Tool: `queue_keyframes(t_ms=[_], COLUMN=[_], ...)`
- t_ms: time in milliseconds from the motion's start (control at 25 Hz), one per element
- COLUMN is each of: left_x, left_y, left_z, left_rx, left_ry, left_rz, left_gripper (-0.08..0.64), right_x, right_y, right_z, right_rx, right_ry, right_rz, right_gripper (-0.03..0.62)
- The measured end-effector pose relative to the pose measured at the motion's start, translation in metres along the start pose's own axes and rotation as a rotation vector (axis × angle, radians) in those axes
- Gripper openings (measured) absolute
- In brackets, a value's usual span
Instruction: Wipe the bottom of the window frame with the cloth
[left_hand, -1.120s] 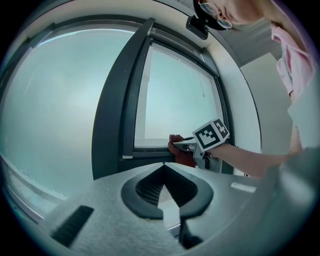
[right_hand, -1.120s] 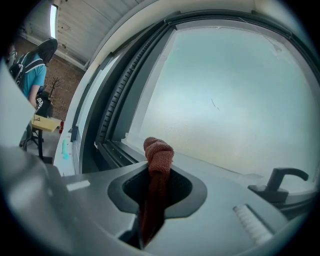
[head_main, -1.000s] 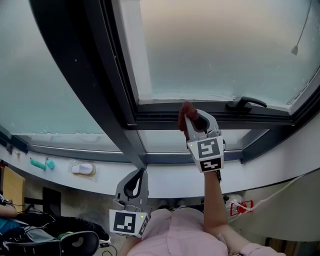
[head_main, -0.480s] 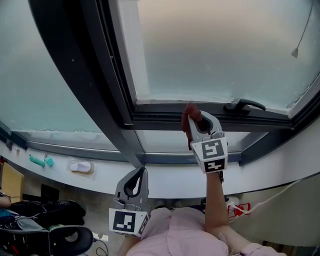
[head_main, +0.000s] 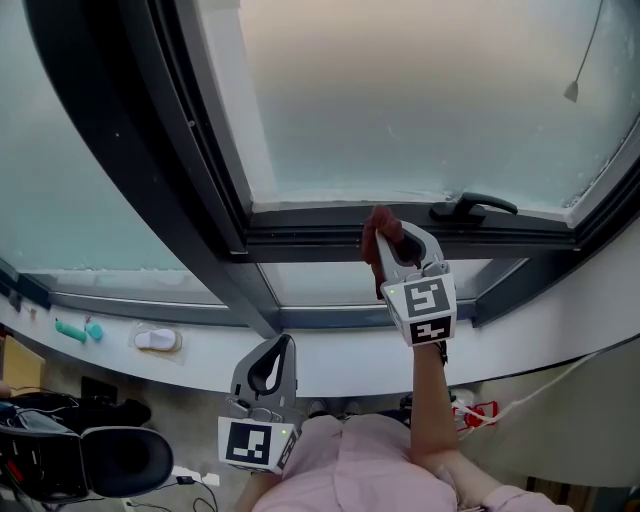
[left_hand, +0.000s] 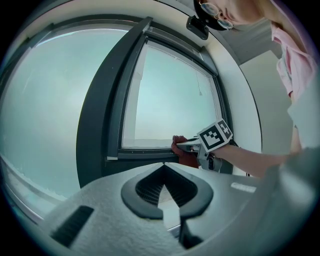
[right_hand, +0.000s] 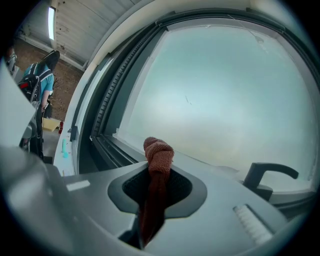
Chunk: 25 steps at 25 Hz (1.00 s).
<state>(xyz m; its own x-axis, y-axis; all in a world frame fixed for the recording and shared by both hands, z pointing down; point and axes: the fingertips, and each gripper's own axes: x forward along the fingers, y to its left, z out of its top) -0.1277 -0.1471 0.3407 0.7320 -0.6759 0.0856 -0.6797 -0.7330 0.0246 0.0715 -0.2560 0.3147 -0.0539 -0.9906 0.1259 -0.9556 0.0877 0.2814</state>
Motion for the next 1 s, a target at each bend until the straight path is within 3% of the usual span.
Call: queue_keyframes(t_ms=[1000], left_x=[0.014], left_y=[-0.033], left_z=[0.003], left_rx=[0.012], left_ry=[-0.008], left_rz=[-0.016], left_gripper=[-0.005], right_x=[-0.023], right_y=[-0.048], right_z=[-0.018], right_rx=[0.033], right_ry=[0.004], right_rz=[-0.052], right_gripper=[0.063])
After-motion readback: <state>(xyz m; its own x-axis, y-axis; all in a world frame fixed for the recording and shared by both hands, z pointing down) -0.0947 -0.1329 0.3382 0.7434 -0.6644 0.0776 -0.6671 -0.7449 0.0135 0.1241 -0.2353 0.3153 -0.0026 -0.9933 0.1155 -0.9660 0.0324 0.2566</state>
